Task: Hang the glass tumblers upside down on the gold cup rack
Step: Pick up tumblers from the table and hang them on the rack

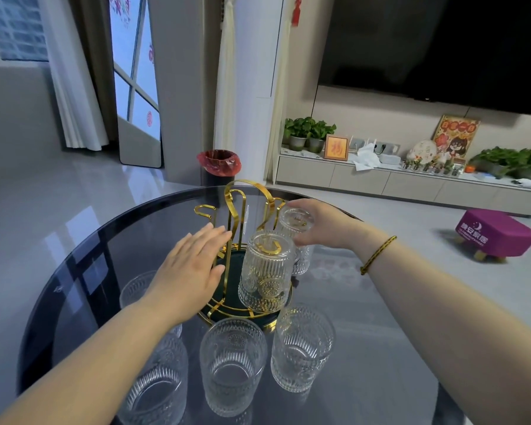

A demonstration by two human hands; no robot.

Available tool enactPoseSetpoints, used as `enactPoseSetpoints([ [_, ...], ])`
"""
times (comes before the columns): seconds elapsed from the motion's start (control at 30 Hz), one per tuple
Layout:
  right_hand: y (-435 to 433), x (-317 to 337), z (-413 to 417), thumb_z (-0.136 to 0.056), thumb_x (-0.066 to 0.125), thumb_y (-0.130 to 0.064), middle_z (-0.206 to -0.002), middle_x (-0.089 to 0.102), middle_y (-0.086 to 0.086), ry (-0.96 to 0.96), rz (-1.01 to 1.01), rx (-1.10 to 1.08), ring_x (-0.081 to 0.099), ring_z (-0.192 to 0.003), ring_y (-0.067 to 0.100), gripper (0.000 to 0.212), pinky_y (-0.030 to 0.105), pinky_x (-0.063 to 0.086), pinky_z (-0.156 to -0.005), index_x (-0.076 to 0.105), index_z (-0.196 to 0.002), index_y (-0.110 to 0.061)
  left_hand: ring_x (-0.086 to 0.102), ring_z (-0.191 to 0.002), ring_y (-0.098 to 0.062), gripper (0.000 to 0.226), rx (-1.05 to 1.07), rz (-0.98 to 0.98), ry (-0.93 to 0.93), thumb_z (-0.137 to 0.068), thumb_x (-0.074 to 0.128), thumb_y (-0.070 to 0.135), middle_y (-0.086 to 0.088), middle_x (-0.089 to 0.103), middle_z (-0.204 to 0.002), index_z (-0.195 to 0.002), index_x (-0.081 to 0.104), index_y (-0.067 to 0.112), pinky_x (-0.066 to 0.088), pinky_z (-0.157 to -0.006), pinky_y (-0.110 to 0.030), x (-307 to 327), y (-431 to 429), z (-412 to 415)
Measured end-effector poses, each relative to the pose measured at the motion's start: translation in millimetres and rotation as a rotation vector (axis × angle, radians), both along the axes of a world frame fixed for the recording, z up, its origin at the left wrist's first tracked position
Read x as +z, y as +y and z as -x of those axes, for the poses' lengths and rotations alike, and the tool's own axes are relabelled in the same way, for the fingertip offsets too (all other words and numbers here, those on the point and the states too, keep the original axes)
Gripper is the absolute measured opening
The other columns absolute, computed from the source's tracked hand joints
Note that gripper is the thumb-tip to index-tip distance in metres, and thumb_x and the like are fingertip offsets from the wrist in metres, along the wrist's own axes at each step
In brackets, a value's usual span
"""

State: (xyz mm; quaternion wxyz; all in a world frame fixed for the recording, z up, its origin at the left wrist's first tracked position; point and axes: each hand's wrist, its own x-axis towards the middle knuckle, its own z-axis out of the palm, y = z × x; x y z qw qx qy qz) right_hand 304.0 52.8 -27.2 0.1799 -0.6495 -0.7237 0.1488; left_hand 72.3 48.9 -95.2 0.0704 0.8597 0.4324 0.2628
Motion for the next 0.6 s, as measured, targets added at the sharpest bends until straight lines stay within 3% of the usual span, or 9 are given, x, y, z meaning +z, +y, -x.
enactPoseSetpoints([
  [0.6,5,-11,-1,-0.073,0.068,-0.017,-0.141,0.037,0.009,0.034,0.034,0.001,0.035,-0.128,0.022,0.071,0.035,0.031,-0.108,0.031,-0.133,-0.016,0.003,-0.139,-0.008,0.054,0.019,-0.002,-0.007,-0.091,0.041,0.025,0.005,0.015,-0.152,-0.138,0.014,0.026,-0.009,-0.106,-0.024,0,0,-3],
])
